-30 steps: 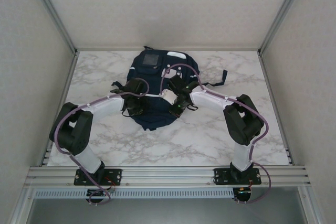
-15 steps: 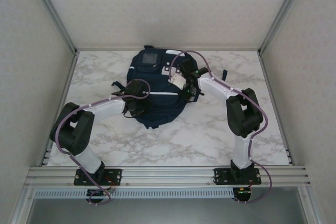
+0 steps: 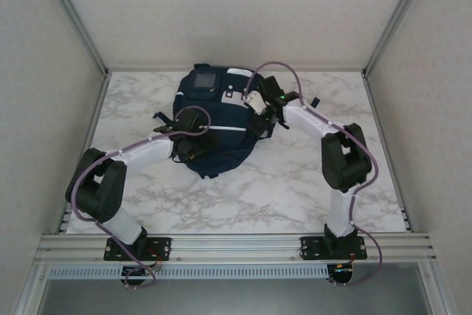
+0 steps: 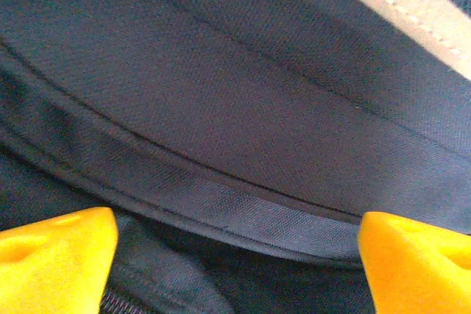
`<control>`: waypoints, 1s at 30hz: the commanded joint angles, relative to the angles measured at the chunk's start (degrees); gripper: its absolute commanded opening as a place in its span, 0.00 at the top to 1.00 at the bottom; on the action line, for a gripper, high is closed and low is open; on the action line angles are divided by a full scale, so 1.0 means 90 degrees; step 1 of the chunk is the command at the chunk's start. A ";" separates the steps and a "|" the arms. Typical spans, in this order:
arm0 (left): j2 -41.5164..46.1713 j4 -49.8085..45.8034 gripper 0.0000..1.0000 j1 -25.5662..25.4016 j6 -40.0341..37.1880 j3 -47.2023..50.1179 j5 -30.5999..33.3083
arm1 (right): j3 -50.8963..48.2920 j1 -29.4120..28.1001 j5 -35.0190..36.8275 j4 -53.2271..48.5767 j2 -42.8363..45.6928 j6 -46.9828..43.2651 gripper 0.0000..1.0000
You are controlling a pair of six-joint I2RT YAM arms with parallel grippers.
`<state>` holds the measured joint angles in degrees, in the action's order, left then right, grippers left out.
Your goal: Pack the student bag
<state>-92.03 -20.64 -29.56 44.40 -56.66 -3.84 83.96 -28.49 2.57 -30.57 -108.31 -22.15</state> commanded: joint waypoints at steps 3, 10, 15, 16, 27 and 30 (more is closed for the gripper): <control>0.0756 -0.1457 0.08 0.0190 -0.0551 -0.0534 0.1114 | -0.1999 0.0188 0.0332 0.1675 0.1620 0.1229 0.01; 0.1319 -0.1905 0.06 0.0977 -0.1503 -0.0443 0.3327 | -0.4759 0.0875 0.1804 0.4192 0.2914 0.1859 0.01; 0.1329 -0.0387 0.05 0.1559 -0.2419 0.0659 0.5163 | -0.5981 0.1453 0.2330 0.6107 0.3015 0.2264 0.01; 0.1274 0.0174 0.05 0.1629 -0.2699 0.0902 0.5474 | -0.6019 0.1484 0.2441 0.6292 0.3011 0.2279 0.01; 0.0865 0.5443 0.00 0.3059 -0.3808 0.2743 0.3518 | -0.6629 0.2155 0.2515 0.8297 0.2557 0.2780 0.01; 0.0666 0.5433 0.00 0.3144 -0.4036 0.2625 0.2804 | -0.6787 0.2287 0.2055 0.8416 0.2541 0.2752 0.01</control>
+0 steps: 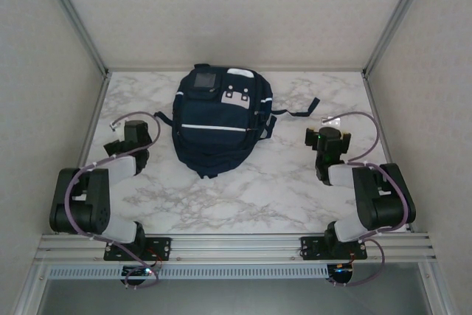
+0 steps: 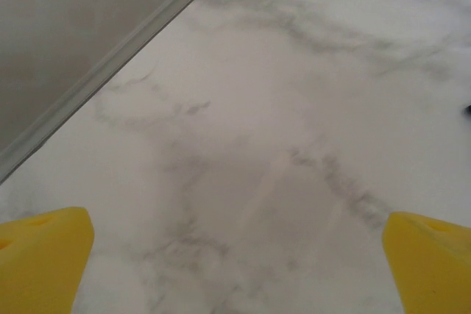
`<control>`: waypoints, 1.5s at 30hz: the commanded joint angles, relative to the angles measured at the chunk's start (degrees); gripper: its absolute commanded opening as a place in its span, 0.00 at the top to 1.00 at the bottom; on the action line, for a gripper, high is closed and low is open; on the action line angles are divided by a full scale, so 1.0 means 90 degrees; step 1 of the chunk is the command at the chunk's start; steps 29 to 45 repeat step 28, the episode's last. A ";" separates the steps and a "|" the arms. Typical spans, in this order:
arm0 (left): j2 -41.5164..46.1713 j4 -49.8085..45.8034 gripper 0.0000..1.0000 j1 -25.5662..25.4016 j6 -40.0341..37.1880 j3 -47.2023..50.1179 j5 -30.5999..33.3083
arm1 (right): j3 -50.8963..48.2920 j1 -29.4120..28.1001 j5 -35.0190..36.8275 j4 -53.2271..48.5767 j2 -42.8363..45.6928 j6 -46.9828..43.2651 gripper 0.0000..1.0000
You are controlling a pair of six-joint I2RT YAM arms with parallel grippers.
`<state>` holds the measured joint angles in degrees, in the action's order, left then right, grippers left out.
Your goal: Pack the student bag
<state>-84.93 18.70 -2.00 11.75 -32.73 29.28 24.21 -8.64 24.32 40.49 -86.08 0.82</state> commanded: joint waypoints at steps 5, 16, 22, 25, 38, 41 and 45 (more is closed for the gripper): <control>0.0156 0.2435 0.00 -0.0041 -0.0704 0.0858 -0.1257 | -0.0394 0.0398 -0.0861 0.1184 -0.0263 0.0360 0.01; -0.0414 0.3778 0.00 -0.0416 -0.1136 0.1257 -0.1065 | -0.0336 0.0317 -0.0787 0.1068 -0.0239 0.0320 0.01; -0.0364 0.3580 0.00 -0.0364 -0.1081 0.1214 -0.1196 | -0.0299 0.0313 -0.0858 0.1017 -0.0250 0.0270 0.01; -0.0368 0.3560 0.00 -0.0321 -0.1071 0.1205 -0.1274 | -0.0294 0.0309 -0.0860 0.0999 -0.0250 0.0275 0.01; -0.0366 0.3527 0.00 -0.0301 -0.1061 0.1186 -0.1308 | -0.0315 0.0309 -0.0865 0.1031 -0.0245 0.0271 0.01; -0.0366 0.3527 0.00 -0.0301 -0.1061 0.1186 -0.1308 | -0.0315 0.0309 -0.0865 0.1031 -0.0245 0.0271 0.01; -0.0366 0.3527 0.00 -0.0301 -0.1061 0.1186 -0.1308 | -0.0315 0.0309 -0.0865 0.1031 -0.0245 0.0271 0.01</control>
